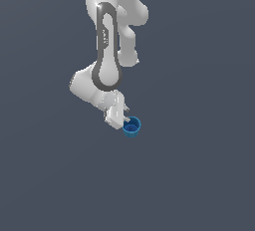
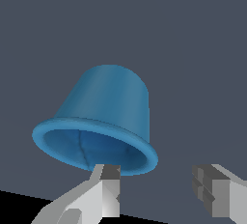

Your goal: Pick up the object and move it to a goal position.

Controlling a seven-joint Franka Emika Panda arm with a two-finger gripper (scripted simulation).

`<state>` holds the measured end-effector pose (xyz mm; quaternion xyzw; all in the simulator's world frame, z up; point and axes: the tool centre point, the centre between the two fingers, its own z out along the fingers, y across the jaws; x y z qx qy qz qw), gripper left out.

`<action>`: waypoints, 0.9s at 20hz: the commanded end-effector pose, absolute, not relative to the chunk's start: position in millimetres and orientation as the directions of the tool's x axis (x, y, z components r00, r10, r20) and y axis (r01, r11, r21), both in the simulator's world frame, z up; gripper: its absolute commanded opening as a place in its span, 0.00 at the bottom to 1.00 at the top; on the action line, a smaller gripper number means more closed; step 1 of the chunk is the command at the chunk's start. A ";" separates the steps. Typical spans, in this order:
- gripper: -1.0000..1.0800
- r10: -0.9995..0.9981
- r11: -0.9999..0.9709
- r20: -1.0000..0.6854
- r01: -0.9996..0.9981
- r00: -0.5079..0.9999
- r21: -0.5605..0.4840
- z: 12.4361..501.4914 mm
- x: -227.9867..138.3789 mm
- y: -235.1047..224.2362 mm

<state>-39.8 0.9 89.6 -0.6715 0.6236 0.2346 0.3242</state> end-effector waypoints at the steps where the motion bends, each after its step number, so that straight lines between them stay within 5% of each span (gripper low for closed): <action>1: 0.62 -0.685 -0.012 -0.720 -0.990 0.111 -0.142 85.5 -39.5 5.6; 8: 0.62 -0.684 -0.007 -0.722 -0.990 0.106 -0.139 70.6 -38.4 21.9; 9: 0.00 -0.684 -0.007 -0.722 -0.990 0.106 -0.139 70.6 -38.4 21.9; 18: 0.00 -0.684 -0.007 -0.722 -0.990 0.106 -0.139 70.6 -38.4 21.9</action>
